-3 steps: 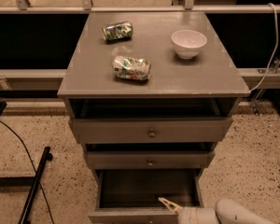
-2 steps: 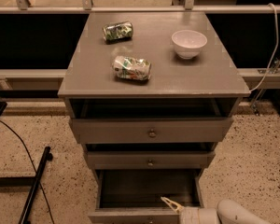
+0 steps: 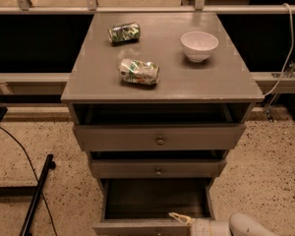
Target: Close bottom drawer
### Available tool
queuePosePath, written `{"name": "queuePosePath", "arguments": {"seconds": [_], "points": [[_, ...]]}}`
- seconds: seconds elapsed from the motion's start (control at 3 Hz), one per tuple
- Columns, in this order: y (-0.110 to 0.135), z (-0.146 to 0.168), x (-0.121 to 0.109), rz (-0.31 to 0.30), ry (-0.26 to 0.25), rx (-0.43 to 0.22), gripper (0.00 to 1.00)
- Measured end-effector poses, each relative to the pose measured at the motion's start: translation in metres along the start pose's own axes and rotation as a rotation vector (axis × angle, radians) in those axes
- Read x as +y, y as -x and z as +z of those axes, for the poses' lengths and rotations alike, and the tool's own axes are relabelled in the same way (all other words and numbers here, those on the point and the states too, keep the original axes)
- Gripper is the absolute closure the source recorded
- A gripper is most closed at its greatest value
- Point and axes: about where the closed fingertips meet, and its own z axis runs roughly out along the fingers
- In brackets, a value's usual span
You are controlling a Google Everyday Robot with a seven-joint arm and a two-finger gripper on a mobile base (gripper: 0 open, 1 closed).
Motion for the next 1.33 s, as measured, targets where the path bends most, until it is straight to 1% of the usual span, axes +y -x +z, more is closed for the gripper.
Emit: {"name": "queuePosePath", "arguments": {"seconds": [0.33,0.67,1.0,1.33], "points": [[-0.016,0.002,0.004,0.017,-0.007,-0.005,0.49],[-0.027,0.004,0.009,0.031,-0.011,-0.011,0.73],[-0.027,0.006,0.01,0.032,-0.008,-0.014,0.96],[-0.044,0.01,0.004,0.042,-0.057,0.051,1.0]]}}
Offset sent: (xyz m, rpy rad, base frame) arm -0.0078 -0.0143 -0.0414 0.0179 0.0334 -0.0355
